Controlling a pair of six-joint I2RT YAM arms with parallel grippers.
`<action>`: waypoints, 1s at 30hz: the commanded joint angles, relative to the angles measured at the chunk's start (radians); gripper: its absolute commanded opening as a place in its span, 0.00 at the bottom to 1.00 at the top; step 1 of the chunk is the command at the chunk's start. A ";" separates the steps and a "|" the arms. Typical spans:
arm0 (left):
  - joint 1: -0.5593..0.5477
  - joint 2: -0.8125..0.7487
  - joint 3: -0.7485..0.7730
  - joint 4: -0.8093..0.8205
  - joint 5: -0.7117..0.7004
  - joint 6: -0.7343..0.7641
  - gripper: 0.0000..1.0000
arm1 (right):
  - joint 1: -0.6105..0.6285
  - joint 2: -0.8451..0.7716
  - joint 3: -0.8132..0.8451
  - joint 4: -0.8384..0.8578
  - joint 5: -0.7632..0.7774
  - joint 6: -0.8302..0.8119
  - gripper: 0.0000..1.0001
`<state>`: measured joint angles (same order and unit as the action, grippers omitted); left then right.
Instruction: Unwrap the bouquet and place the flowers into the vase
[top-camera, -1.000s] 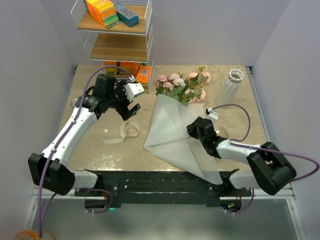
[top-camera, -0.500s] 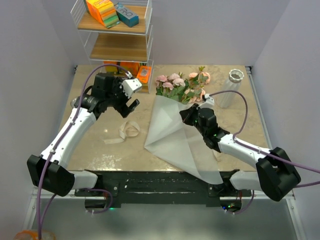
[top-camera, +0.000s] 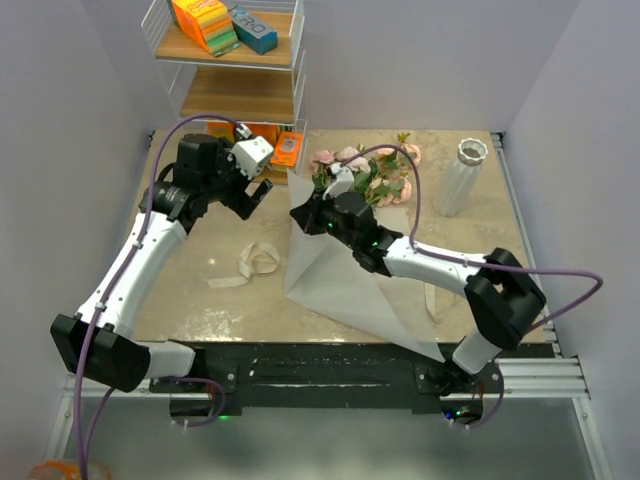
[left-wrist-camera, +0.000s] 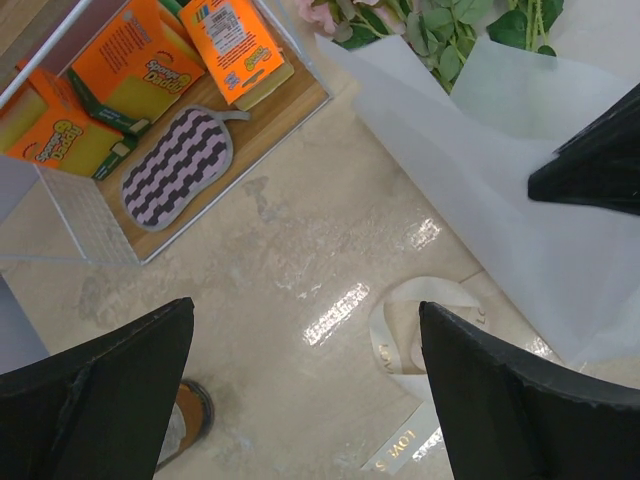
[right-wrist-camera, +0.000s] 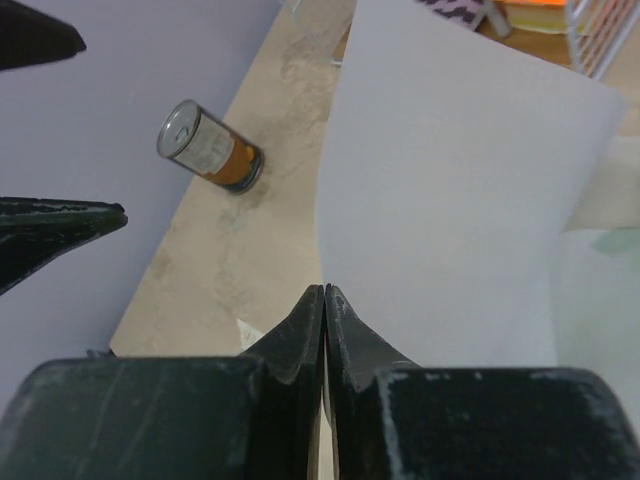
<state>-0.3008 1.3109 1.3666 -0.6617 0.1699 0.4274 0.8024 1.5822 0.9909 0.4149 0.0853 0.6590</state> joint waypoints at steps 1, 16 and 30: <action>0.009 -0.001 0.026 0.017 -0.035 -0.022 0.99 | 0.040 0.088 0.121 -0.007 -0.073 -0.032 0.12; 0.038 -0.010 0.054 0.059 -0.112 -0.035 0.99 | 0.153 0.331 0.509 -0.174 -0.190 -0.068 0.77; 0.301 -0.050 0.245 0.085 -0.029 -0.211 0.99 | 0.142 0.278 0.592 -0.281 -0.211 -0.167 0.92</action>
<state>-0.0593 1.3075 1.5341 -0.6308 0.1108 0.3256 0.9470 1.8694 1.5208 0.1307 -0.0753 0.5217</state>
